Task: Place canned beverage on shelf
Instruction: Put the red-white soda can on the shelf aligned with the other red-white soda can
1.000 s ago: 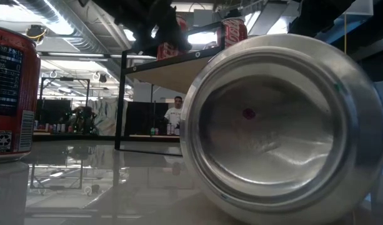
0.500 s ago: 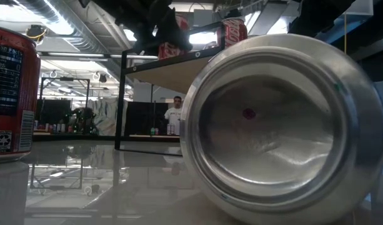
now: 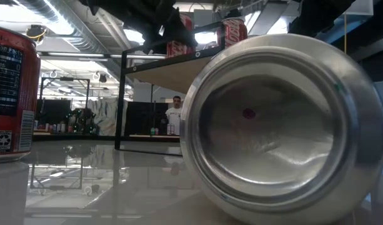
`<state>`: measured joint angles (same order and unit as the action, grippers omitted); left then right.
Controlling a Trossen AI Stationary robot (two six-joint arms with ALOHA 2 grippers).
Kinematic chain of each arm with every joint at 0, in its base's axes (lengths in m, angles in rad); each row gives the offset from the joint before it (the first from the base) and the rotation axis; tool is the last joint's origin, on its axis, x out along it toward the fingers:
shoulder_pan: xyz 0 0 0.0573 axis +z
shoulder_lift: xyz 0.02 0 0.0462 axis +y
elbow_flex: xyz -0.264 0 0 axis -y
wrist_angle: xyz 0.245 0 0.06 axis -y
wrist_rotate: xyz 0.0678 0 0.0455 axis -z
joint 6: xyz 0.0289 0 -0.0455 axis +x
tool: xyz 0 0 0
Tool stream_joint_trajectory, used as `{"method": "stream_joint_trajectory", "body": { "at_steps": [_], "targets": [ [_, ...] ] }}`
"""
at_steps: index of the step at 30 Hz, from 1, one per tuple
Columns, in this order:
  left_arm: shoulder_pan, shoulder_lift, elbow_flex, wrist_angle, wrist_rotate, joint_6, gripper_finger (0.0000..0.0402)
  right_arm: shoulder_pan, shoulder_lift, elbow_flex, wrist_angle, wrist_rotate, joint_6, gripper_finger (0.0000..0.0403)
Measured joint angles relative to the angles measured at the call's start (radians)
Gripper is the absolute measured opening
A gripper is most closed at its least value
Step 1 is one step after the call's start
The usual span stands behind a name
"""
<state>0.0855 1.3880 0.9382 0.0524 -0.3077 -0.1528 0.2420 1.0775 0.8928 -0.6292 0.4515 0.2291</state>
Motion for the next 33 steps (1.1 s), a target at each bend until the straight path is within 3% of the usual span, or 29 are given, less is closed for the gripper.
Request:
{"method": "stream_joint_trajectory", "body": {
  "at_steps": [16,23,33],
  "targets": [
    [0.097,0.058,0.013,0.172,0.139,0.060,0.0285,0.000,0.000,0.000,0.000,0.000,-0.003,0.0388],
    [0.114,0.131,0.040,0.171,0.150,0.062,0.0285,0.000,0.000,0.000,0.000,0.001,-0.003,0.0388],
    [0.116,0.144,0.041,0.144,0.146,0.074,0.0294,0.000,0.000,0.000,0.000,0.001,-0.004,0.0388]
  ]
}}
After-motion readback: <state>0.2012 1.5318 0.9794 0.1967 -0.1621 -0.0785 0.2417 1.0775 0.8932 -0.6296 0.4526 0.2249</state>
